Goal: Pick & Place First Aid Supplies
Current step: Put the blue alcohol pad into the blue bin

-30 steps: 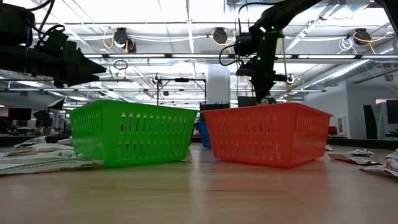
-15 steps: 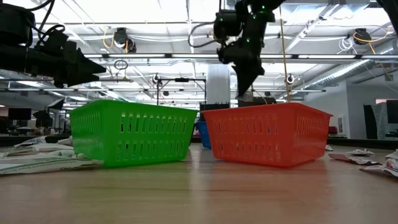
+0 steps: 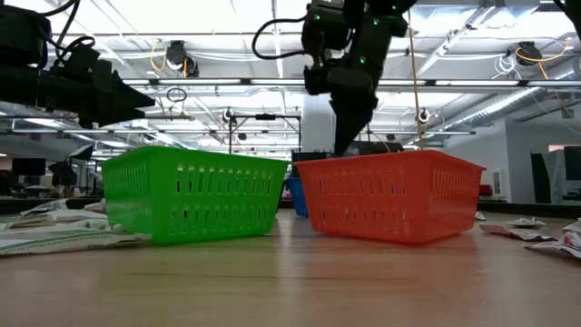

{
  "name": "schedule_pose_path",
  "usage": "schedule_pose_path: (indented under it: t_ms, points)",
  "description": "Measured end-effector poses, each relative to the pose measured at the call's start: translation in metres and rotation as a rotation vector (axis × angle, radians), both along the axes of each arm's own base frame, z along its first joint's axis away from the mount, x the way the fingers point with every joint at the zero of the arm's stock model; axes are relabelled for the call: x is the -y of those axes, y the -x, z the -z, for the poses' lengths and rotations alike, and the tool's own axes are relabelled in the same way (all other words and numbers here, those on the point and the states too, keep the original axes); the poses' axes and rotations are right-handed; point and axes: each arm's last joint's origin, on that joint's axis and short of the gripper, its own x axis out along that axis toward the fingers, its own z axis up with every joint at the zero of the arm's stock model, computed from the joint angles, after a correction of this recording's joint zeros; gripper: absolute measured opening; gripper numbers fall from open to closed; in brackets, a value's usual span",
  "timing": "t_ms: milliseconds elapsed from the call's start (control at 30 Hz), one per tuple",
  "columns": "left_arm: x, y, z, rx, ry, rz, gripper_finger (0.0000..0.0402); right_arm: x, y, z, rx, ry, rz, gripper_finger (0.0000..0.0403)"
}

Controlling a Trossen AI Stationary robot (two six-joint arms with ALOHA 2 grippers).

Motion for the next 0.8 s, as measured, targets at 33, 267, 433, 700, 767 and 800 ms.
schedule_pose_path:
  t_ms: [33, 267, 433, 700, 767, 800]
  points:
    - [0.000, 0.000, 0.000, 0.000, 0.000, 0.000, 0.0324, -0.002, 0.001, 0.006, -0.003, -0.001, -0.006, 0.0000]
    - [0.000, 0.000, 0.000, 0.000, 0.000, 0.000, 0.0324, -0.012, 0.008, 0.034, -0.038, 0.022, -0.091, 0.0012]
    - [0.000, 0.000, 0.000, 0.000, 0.000, 0.000, 0.0324, -0.012, 0.008, 0.035, -0.034, 0.026, -0.091, 0.0072]
    - [0.000, 0.000, 0.000, 0.000, 0.000, 0.000, 0.0324, -0.010, 0.008, 0.022, -0.016, 0.074, -0.141, 0.0191]
    - [0.000, 0.000, 0.000, 0.000, 0.000, 0.000, 0.0324, -0.008, 0.008, 0.015, 0.006, 0.096, -0.177, 0.0209]
    - [0.000, 0.000, 0.000, 0.000, 0.000, 0.001, 0.0324, -0.007, 0.009, 0.013, 0.009, 0.107, -0.199, 0.0215]
